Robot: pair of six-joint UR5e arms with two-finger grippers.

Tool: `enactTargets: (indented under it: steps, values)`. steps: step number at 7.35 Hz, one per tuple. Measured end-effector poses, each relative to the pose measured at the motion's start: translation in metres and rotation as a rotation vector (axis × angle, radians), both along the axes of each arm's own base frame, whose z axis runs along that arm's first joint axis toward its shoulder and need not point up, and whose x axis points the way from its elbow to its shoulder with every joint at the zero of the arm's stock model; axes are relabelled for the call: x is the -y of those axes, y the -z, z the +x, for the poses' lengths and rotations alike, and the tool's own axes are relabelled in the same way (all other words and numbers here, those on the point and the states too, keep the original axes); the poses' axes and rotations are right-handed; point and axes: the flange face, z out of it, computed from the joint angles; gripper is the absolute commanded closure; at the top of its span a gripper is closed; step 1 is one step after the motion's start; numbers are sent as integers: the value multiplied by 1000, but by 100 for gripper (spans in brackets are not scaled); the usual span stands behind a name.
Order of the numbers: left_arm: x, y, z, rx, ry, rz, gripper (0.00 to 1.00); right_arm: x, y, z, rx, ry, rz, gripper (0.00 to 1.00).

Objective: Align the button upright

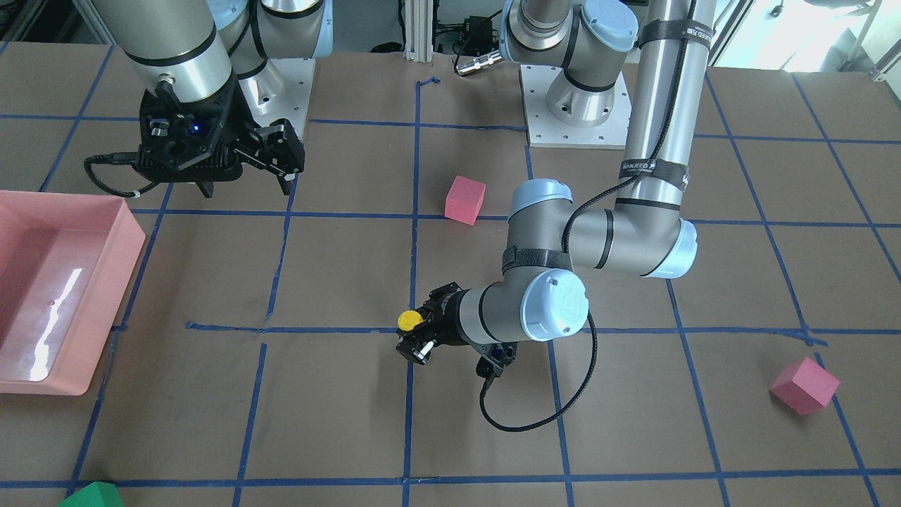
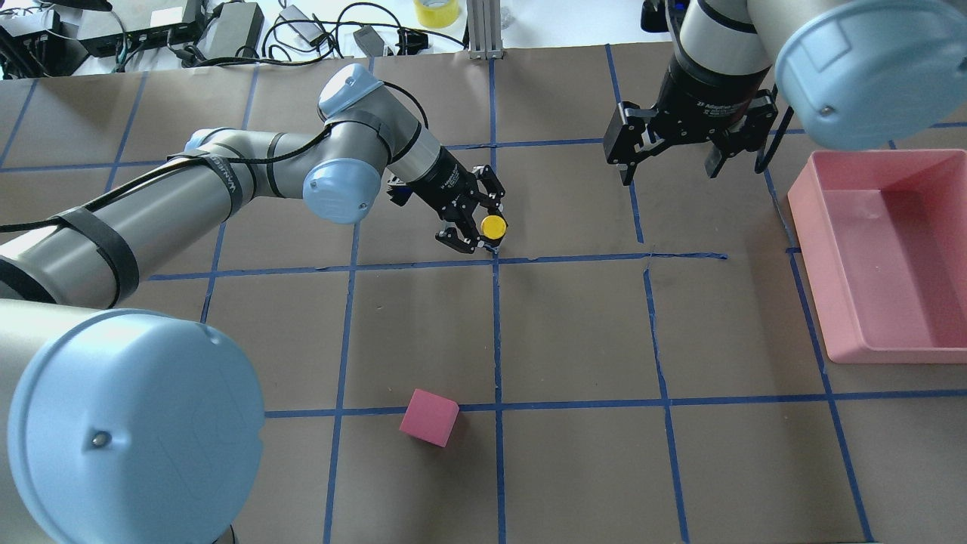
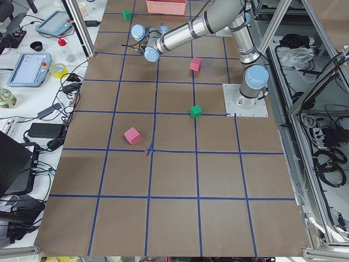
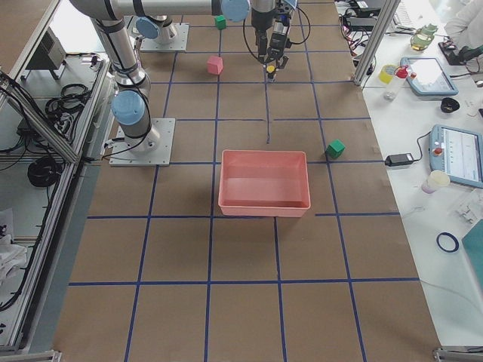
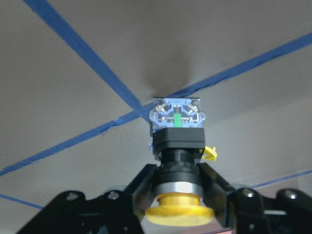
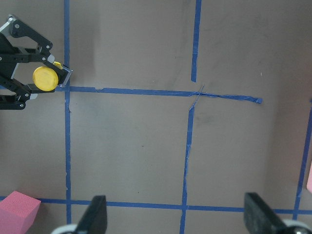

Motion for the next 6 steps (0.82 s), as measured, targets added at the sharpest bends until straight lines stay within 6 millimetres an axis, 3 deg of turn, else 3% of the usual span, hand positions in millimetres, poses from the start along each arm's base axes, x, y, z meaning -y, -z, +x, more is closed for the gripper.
enactTargets:
  steps: [1,2,4,6]
  values:
    - [0,1,0,2,1,1,26,0,0,0,0,0,1,0]
    - [0,2,1,4,1,2,19,0,0,0,0,0,1,0]
    - [0,2,1,8,4,1,6,0,1,0,0,-1,3,0]
    - [5,-14,5,54,13,-44,4,-1,3,0,0,-1,6,0]
